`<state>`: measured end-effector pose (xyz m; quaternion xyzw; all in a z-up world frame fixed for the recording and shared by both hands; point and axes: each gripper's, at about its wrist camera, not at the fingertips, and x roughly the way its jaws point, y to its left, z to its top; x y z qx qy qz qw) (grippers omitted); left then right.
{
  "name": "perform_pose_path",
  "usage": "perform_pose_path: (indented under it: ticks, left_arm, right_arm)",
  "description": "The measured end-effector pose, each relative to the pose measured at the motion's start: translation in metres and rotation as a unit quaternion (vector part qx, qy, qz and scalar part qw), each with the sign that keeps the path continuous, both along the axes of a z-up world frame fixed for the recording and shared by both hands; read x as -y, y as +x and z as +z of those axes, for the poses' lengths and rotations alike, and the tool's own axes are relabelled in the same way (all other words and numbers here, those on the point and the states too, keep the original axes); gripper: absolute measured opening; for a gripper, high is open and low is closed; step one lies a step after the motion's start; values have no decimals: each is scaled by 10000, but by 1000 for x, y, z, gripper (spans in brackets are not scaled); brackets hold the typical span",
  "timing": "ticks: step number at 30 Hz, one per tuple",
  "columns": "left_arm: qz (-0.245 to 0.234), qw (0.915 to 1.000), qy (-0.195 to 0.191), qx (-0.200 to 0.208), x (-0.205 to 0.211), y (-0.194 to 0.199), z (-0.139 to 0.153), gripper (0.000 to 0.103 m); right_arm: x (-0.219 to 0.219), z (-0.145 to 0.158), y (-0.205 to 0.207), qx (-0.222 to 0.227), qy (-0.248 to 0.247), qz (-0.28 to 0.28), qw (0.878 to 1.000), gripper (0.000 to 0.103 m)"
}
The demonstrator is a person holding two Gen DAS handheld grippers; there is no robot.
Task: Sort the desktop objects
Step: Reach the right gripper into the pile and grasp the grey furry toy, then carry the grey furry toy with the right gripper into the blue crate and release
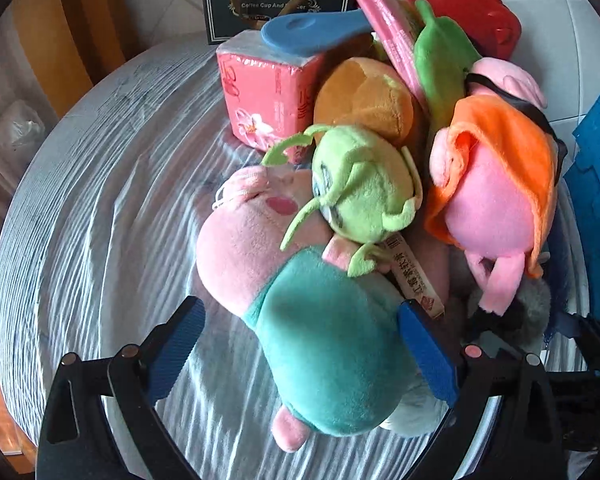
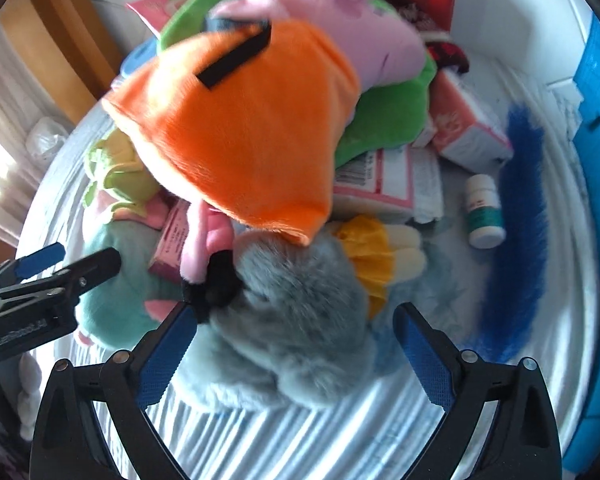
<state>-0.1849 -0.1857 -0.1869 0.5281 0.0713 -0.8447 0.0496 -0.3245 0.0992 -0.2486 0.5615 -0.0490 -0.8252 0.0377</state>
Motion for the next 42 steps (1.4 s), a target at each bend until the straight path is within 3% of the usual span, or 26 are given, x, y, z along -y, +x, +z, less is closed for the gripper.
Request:
perform_pose_path:
  ticks: [3,5,7,8,10,13,16,17,21,27,30,33,38,42]
  left_arm:
    - [-140,9992,-125,-363,-4,-7,17,98]
    - [-228,9977,-232,-603,-7,-18,24,98]
    - [-308,9962,-390,-720,-13,-30,24,98]
    - [-328,9956,-507,-716,-16,-36,21,95]
    - [-372,9954,-634,-614,-18,-50,7,78]
    - [-483,9978,-324,-311,-19,-59,-13,52]
    - [-536,9964,-471,-463,-24,-49,-13,50]
    - [-512,9965,-445,-495,-23,-44,-11,50]
    - [-455,9958,-302,-732,-17,-19,6,49]
    - [-471,9908,-356,-1221,-21,28,46,49]
    - [-503,9871,-338,-1484,-26,44,71,49]
    - [-620,9811,-367,-1797,-35,62,95,49]
    - [-876,9704,-368,-2221,-57,88,129,49]
    - [-1139,9619,-341,-2463,-91,107,150,49]
  right_arm:
    - [-4,-18,-8,194,52,-111,9997,98]
    - [-9,-26,-7,278,23,-160,9995,74]
    - [-14,-30,-6,346,-3,-262,9991,61]
    - [-17,-31,-6,370,-53,-286,9989,61]
    - [-22,-34,-6,419,-233,-331,9983,63]
    - [-23,-38,-2,552,-321,-402,9971,74]
    - [-22,-44,7,732,-472,-381,9955,73]
    - [-20,-46,11,762,-533,-332,9951,57]
    - [-17,-39,23,556,-573,-252,9965,50]
    - [-16,15,50,-329,-365,-175,9986,49]
    - [-17,48,71,-838,-255,-148,9961,49]
    - [-35,91,66,-1333,-113,-166,9909,49]
    - [-59,149,106,-2187,186,-378,9749,49]
    - [-86,199,148,-2877,483,-633,9544,49]
